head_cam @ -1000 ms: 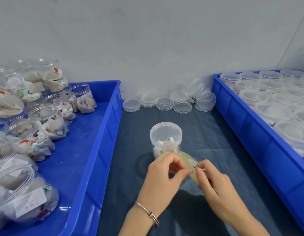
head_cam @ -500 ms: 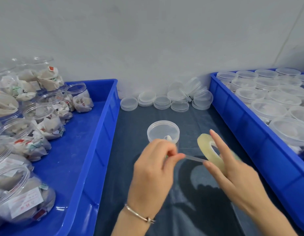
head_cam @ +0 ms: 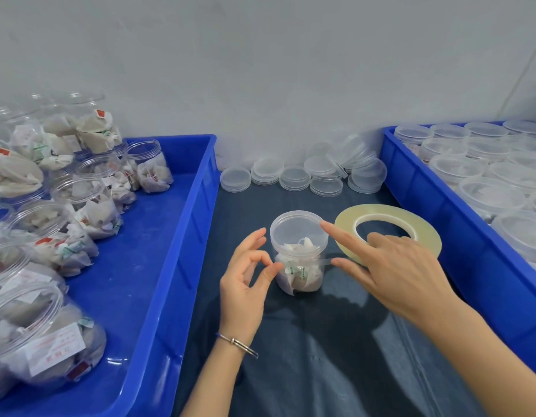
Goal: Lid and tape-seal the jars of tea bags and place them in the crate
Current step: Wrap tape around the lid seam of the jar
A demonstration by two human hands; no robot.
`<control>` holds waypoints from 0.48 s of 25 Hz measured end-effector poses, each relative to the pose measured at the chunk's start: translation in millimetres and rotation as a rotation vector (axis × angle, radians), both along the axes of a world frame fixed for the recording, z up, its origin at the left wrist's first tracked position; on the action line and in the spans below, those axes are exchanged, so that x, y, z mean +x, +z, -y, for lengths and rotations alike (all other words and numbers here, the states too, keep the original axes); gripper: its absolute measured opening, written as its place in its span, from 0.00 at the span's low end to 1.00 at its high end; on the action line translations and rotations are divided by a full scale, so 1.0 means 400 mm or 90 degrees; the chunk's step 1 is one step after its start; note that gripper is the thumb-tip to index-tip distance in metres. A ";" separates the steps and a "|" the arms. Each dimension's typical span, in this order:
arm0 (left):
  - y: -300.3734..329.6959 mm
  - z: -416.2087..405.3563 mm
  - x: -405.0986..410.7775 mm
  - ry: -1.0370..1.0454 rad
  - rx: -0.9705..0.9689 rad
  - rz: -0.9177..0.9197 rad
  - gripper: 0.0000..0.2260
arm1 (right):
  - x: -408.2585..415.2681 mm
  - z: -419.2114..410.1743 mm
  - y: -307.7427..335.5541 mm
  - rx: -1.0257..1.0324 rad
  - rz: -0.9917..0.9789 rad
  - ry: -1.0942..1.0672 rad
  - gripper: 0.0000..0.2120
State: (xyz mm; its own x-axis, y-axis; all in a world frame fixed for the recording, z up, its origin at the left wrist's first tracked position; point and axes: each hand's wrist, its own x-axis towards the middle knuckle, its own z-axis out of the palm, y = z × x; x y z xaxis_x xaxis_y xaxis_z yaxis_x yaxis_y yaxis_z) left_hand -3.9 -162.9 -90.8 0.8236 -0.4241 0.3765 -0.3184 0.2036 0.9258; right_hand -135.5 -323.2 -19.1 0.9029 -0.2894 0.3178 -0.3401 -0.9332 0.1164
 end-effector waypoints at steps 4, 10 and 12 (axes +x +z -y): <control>-0.007 0.007 0.010 -0.051 -0.026 0.002 0.10 | 0.009 0.006 -0.010 0.021 -0.055 -0.020 0.26; -0.003 0.008 0.022 -0.062 -0.034 -0.025 0.10 | 0.017 0.018 -0.028 0.045 -0.089 -0.012 0.26; -0.001 0.005 0.025 -0.073 -0.035 -0.033 0.10 | 0.019 0.025 -0.030 0.051 -0.094 -0.013 0.29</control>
